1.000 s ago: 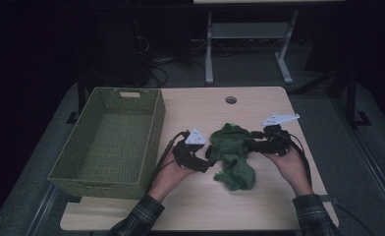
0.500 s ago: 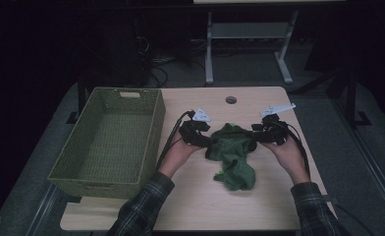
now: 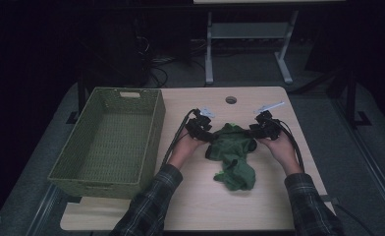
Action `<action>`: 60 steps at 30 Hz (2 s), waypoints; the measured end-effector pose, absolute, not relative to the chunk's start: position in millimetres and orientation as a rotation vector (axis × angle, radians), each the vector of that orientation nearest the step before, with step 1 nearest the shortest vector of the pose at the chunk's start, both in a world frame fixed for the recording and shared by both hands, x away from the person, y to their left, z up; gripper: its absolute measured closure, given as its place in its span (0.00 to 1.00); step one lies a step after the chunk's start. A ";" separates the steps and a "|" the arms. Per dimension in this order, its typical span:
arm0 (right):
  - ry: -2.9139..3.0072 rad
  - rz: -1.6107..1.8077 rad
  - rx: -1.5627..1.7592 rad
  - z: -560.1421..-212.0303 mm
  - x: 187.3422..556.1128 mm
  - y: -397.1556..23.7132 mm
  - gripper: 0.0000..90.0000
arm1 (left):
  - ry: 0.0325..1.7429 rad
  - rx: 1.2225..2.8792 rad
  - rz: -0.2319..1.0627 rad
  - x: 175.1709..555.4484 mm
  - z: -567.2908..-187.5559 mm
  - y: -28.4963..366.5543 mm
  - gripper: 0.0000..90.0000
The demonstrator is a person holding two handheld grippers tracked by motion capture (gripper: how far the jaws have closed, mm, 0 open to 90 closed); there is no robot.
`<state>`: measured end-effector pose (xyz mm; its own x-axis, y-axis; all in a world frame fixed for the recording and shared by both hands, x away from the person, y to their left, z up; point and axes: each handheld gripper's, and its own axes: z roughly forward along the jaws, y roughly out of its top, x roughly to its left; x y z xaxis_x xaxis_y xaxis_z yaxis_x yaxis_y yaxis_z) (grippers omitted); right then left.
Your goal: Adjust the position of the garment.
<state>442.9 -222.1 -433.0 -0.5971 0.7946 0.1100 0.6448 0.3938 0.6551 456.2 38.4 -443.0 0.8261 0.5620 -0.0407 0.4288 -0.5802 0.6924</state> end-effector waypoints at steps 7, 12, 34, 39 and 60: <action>2.452 0.938 1.296 -446.6 453.6 -220.2 0.70 | 0.739 2.315 0.225 462.7 -454.3 34.5 0.61; 2.480 0.911 1.323 -454.1 455.8 -220.4 0.73 | 0.735 2.337 0.198 463.8 -458.5 34.6 0.68; 2.382 1.026 1.321 -424.5 447.1 -229.4 0.98 | 0.701 2.242 0.275 464.2 -410.9 40.6 0.97; 2.353 1.056 1.315 -407.6 446.3 -233.2 0.98 | 0.666 2.179 0.307 463.5 -390.6 41.2 0.97; 2.324 1.181 1.159 -390.1 390.9 -241.6 0.98 | 0.545 2.084 0.270 405.5 -381.2 49.5 0.96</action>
<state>390.9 -241.6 -390.1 -0.6354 0.7660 0.0972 0.5300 0.3411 0.7764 405.5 49.5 -381.2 0.8770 0.4801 -0.0202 0.2746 -0.4662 0.8410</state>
